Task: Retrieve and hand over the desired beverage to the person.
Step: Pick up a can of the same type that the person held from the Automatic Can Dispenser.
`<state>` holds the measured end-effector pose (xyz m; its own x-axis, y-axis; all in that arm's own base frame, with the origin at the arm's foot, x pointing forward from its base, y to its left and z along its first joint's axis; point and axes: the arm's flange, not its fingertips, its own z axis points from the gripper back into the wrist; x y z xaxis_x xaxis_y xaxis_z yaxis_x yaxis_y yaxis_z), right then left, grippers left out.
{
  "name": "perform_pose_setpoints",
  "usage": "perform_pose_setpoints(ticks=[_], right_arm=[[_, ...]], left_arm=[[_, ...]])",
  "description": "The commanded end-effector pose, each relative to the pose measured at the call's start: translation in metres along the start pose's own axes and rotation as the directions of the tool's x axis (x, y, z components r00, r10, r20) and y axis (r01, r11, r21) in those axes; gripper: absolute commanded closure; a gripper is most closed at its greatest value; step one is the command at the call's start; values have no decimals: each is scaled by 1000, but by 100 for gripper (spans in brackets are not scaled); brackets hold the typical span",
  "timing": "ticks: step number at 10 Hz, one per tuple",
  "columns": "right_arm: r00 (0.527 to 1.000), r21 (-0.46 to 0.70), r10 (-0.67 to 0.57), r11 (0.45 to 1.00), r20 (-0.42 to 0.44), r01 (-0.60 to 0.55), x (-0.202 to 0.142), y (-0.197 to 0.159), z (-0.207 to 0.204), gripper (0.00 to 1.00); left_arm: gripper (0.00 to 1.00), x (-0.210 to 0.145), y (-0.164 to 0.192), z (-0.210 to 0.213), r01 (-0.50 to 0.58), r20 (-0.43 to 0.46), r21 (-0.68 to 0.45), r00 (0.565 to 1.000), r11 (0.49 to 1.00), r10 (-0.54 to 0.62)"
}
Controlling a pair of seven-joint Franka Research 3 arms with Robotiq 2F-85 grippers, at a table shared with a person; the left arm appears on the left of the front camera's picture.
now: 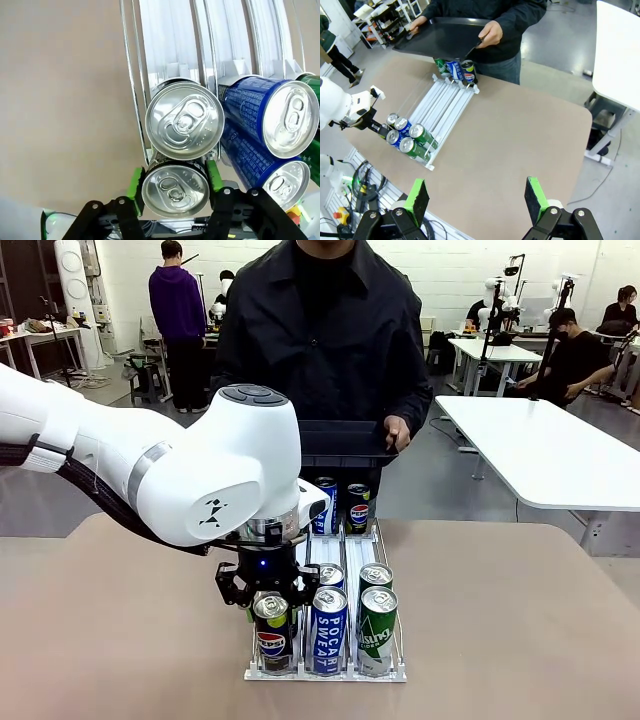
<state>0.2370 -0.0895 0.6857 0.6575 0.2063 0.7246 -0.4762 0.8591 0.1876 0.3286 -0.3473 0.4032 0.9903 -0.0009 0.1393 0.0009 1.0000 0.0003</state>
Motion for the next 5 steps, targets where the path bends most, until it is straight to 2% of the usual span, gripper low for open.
perform_pose_setpoints(ticks=[1,2,3,4,5], right_arm=[[1000,23,10,1000,4,-10,0,-1,0,0],[1000,23,10,1000,4,-10,0,-1,0,0],[1000,23,10,1000,4,-10,0,-1,0,0],[1000,23,10,1000,4,-10,0,-1,0,0],[1000,23,10,1000,4,-10,0,-1,0,0]], left_arm=[[100,0,-3,-4,-18,14,9,1000,1000,18],[100,1,-3,-3,-16,13,7,1000,1000,16],[95,0,-2,-3,-13,9,8,1000,1000,13],[95,0,-3,1,-3,-1,7,1000,1000,3],[95,3,-3,22,19,-39,2,999,1000,-19]])
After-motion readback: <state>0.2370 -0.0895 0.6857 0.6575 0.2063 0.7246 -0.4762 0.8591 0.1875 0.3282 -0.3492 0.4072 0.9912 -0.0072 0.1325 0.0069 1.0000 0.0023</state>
